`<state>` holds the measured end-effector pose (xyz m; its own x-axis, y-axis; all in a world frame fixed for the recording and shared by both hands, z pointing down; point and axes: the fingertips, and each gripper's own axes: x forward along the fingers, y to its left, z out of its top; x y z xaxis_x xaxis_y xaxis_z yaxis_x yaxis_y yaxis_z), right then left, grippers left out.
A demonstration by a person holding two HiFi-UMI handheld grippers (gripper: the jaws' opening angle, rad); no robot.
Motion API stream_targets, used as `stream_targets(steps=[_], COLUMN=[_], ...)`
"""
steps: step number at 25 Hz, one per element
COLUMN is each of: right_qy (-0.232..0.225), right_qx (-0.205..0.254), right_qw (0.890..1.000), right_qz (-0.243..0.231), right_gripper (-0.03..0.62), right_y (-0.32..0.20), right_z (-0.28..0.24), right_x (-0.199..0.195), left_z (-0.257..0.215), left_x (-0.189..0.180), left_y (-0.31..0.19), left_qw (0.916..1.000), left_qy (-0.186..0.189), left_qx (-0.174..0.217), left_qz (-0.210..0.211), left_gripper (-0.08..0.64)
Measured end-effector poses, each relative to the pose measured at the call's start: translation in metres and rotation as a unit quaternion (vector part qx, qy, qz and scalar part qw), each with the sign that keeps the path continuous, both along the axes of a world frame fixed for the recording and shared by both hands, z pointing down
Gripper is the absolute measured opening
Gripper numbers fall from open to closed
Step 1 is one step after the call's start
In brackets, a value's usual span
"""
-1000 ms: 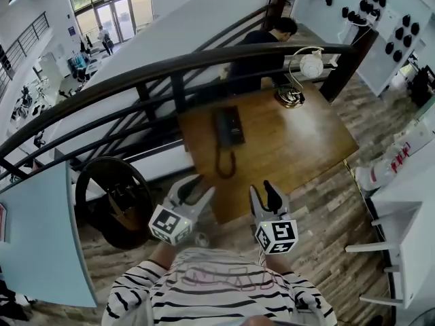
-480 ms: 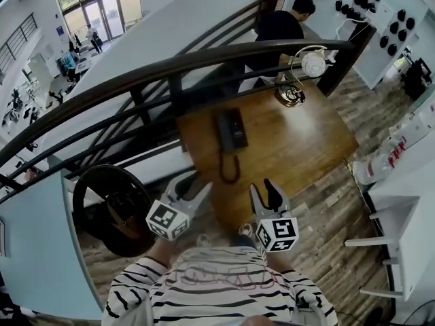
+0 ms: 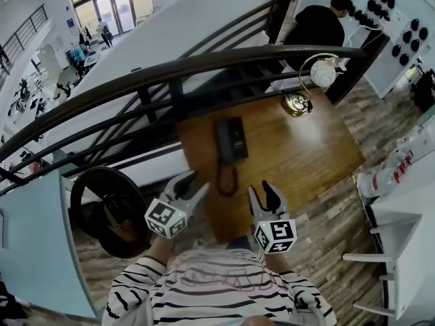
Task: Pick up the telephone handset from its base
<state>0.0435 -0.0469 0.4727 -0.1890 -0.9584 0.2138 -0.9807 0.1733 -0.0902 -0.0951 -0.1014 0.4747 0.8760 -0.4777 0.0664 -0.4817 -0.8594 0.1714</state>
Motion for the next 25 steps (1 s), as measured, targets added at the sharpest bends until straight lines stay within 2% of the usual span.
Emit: stream_targets(steps=[8,25], right_qy=[0.005,0.007], right_qx=[-0.013,-0.063], right_qw=[0.998,0.989], right_qz=[-0.053,-0.133], right_gripper=[0.167,0.166], right_y=[-0.058,-0.148], right_z=[0.011,0.060], right_x=[0.034,0.080], left_z=[0.019,0.103], left_x=[0.039,0.094], left_y=[-0.062,-0.173], left_qw=[0.9990,0.9895], left_qy=[0.004,-0.009], left_qx=[-0.019,-0.107], left_qz=[-0.041,-0.097], left_gripper=[0.175,0.175])
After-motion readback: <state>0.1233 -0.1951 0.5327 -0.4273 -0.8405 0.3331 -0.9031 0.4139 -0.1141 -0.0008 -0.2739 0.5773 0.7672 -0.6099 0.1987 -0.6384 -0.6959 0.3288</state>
